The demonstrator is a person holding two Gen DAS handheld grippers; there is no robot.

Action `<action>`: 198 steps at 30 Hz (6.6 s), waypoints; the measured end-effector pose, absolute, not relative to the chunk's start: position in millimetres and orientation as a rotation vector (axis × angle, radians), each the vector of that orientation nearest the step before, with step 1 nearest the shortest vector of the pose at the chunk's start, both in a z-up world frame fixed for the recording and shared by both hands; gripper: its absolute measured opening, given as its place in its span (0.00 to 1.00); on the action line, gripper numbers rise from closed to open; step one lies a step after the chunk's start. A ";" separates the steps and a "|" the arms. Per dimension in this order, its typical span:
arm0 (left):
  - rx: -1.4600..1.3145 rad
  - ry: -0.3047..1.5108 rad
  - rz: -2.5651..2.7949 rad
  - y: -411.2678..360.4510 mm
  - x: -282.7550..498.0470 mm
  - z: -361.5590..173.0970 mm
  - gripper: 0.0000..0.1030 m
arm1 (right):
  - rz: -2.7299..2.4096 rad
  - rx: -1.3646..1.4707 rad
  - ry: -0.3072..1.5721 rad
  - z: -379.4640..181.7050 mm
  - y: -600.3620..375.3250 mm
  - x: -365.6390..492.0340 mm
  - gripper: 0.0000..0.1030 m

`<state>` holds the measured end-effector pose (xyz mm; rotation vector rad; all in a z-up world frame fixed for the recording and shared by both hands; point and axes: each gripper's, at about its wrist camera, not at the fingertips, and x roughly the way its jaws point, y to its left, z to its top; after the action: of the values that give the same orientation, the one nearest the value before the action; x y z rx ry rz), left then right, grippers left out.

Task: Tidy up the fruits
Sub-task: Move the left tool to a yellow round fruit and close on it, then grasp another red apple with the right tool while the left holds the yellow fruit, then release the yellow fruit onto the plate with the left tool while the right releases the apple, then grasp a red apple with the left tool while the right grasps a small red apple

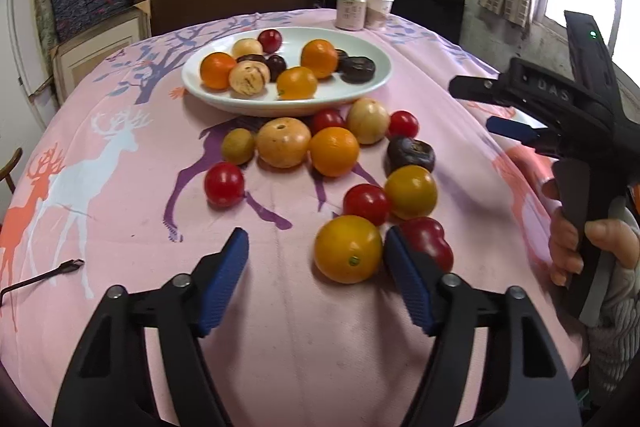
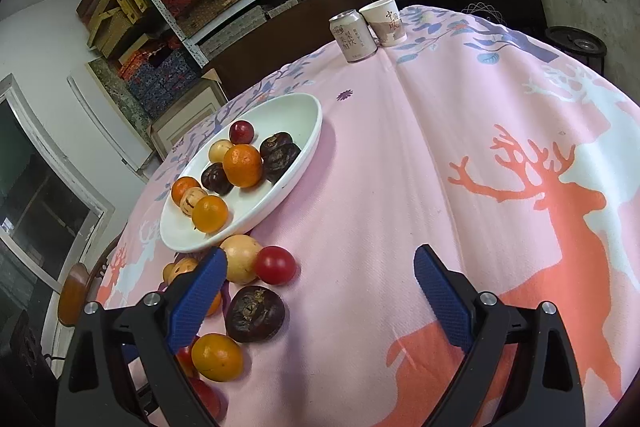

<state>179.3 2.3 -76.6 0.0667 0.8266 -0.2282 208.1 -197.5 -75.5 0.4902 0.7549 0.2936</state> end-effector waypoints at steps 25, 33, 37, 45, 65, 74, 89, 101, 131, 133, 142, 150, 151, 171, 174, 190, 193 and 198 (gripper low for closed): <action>0.030 0.908 -0.367 5.7 187.3 -80.2 0.46 | 0.288 0.544 0.801 -84.3 -203.7 214.8 0.93; 0.044 0.919 -0.348 1.7 190.2 -87.0 0.36 | 0.292 0.547 0.807 -85.2 -202.4 215.8 0.93; 0.028 0.877 -0.320 6.5 185.9 -81.3 0.36 | 0.294 0.540 0.808 -85.2 -201.5 215.6 0.93; -0.109 0.810 -0.121 56.0 190.5 -69.5 0.36 | 0.379 0.453 0.724 -66.3 -187.9 195.5 0.93; -0.237 0.801 -0.173 77.7 190.0 -72.0 0.37 | 0.511 -0.131 0.762 -59.5 -71.0 95.7 0.54; -0.240 0.814 -0.194 76.8 191.5 -73.3 0.37 | 0.548 -0.116 0.782 -62.9 -69.0 97.9 0.41; -0.170 0.850 -0.182 64.9 205.1 -67.4 0.37 | 0.632 0.061 0.799 -52.0 -97.4 115.4 0.40; -0.189 0.739 -0.122 54.2 321.9 13.3 0.37 | 0.478 0.140 0.593 40.6 -136.0 231.3 0.40; -0.219 0.711 -0.014 69.7 327.9 -9.5 0.86 | 0.281 0.230 0.429 -2.4 -174.9 249.8 0.93; -0.240 0.709 0.025 84.0 295.8 -22.0 0.87 | 0.272 0.259 0.439 -9.0 -184.4 230.3 0.93; -0.242 0.764 0.129 105.1 229.8 -61.6 0.87 | 0.260 0.334 0.506 -33.5 -197.0 197.3 0.97; -0.058 0.763 0.080 70.2 224.9 -64.2 0.87 | 0.239 0.368 0.545 -43.1 -202.3 203.6 0.97; -0.047 0.768 0.072 67.2 225.7 -64.8 0.87 | 0.239 0.368 0.549 -43.1 -201.4 203.3 0.97; -0.071 0.889 -0.088 53.9 246.7 -83.9 0.39 | 0.244 0.375 0.593 -48.3 -195.2 206.9 0.97; -0.089 0.902 -0.104 55.2 250.1 -86.3 0.33 | 0.243 0.373 0.603 -49.4 -194.2 208.7 0.97; -0.102 0.893 -0.040 64.1 247.1 -84.5 0.27 | 0.306 0.202 0.754 -67.1 -158.1 223.2 0.97; -0.102 0.894 -0.040 64.3 247.5 -84.7 0.27 | 0.304 0.183 0.786 -71.7 -153.5 228.0 0.97; -0.102 0.895 -0.040 64.2 247.2 -84.7 0.28 | 0.293 0.116 0.854 -80.2 -141.9 235.6 0.97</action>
<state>247.2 64.2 -84.7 -0.1020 0.8948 -0.0400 235.6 -141.9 -80.2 0.1161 0.8538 0.2933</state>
